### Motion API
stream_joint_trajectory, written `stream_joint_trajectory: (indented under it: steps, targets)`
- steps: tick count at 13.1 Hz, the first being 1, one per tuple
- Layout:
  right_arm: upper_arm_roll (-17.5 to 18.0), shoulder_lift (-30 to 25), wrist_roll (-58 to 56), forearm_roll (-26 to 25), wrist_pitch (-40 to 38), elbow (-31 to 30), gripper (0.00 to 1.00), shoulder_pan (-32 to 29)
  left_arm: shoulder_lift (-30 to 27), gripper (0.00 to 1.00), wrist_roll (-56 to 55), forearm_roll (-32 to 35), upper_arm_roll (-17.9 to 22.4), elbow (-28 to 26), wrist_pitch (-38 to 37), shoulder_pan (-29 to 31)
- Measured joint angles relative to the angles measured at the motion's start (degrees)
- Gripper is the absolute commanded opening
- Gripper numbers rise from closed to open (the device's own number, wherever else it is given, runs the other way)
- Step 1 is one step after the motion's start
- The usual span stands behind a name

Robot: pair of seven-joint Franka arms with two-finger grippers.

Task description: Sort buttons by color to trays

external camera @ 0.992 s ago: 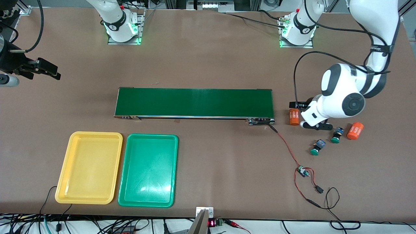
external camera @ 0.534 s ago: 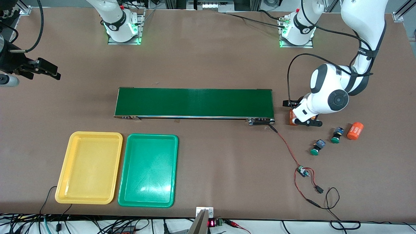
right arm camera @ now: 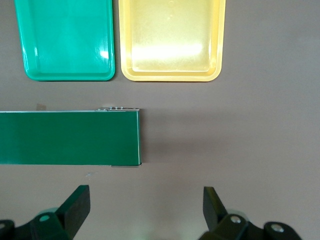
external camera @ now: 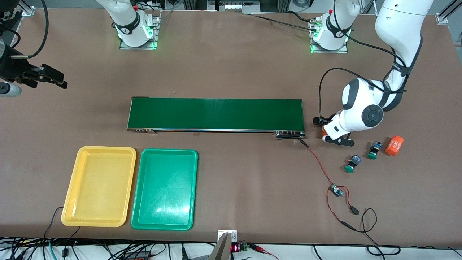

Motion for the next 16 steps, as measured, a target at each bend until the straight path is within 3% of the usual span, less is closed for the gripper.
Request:
stream_joint_trajectory:
  steps: [2,3,9,13,16]
  targets:
    - [0.0,0.0,0.0,0.0,0.0,0.0,1.00,0.0,0.3,0.83,1.9,0.0,0.0,0.0,1.1,0.7]
    - [0.0,0.0,0.0,0.0,0.1,0.0,1.00,0.0,0.6,0.58,2.4,0.0,0.0,0.0,1.7,1.2]
    - [0.1,2.0,-0.1,0.0,1.5,0.3,1.00,0.4,1.3,0.03,2.8,0.0,0.0,0.0,2.7,1.9]
    - [0.3,3.9,-0.1,-0.8,1.7,1.6,1.00,3.6,-2.9,0.00,3.5,0.0,-0.4,1.3,-1.5,1.8]
    - [0.4,5.2,-0.1,-3.4,3.4,2.0,1.00,6.8,-10.8,0.00,7.3,0.0,-5.2,1.9,-6.8,1.5]
